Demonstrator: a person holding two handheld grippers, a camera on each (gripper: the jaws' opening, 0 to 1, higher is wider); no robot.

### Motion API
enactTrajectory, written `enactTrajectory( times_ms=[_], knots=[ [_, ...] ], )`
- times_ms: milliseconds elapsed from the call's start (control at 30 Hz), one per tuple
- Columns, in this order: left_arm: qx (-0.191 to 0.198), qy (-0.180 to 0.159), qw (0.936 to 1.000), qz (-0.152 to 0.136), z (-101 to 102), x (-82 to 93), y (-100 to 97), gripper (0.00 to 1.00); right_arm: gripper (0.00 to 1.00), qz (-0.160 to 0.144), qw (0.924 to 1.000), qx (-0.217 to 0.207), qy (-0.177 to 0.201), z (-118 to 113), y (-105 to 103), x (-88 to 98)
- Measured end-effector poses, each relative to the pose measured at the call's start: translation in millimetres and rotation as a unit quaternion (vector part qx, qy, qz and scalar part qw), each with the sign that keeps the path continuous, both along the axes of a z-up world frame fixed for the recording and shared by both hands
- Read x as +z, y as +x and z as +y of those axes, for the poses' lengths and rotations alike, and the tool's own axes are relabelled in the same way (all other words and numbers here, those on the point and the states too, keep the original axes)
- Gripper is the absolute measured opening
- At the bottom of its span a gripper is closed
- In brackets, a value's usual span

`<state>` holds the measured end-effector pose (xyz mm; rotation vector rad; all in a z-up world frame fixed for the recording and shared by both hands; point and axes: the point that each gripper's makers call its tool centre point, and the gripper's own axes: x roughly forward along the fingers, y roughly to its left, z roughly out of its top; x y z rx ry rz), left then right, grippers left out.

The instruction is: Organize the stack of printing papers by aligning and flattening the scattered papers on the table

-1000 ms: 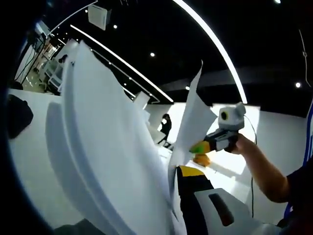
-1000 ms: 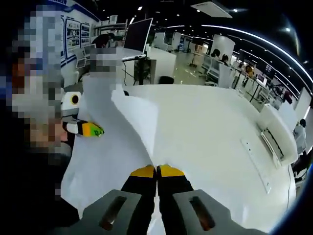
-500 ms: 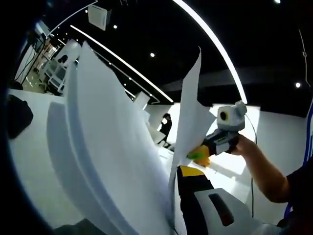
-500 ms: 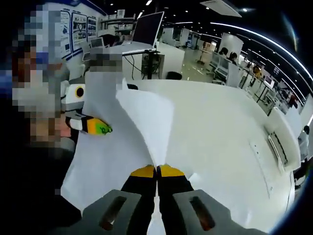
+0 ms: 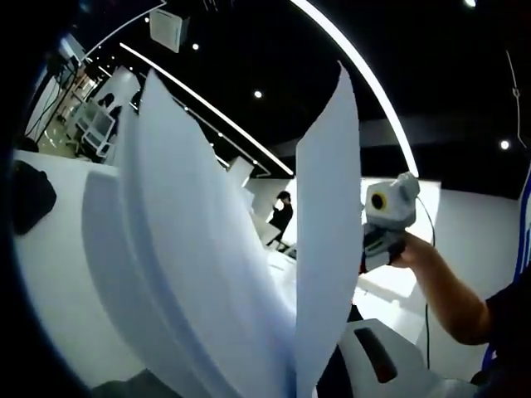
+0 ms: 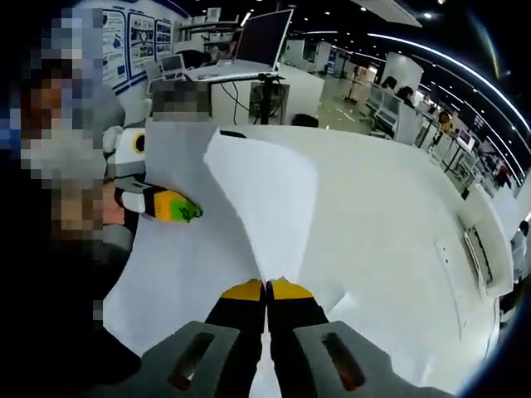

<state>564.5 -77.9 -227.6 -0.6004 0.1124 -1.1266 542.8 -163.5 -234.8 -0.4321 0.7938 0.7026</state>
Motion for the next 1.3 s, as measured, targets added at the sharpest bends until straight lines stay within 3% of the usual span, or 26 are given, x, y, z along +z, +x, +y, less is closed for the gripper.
enactTrajectory(
  times_ms=[500,633,900,1300],
  knots=[
    [0.004,0.004,1.0000,-0.004,0,-0.2,1.1,0.16,0.00,0.003,1.0000,0.002,0.002,5,2,-5.8],
    [0.009,0.007,0.9999,-0.011,2,0.2,1.6,0.09,0.00,0.000,1.0000,0.004,0.003,7,4,-5.8],
    [0.007,0.002,0.9999,-0.010,3,1.9,1.7,0.07,0.00,-0.008,0.9999,0.007,0.005,7,7,-5.3],
    [0.010,0.006,0.9998,-0.013,2,0.8,1.9,0.06,0.23,-0.032,0.9992,-0.006,0.021,3,11,1.5]
  ],
)
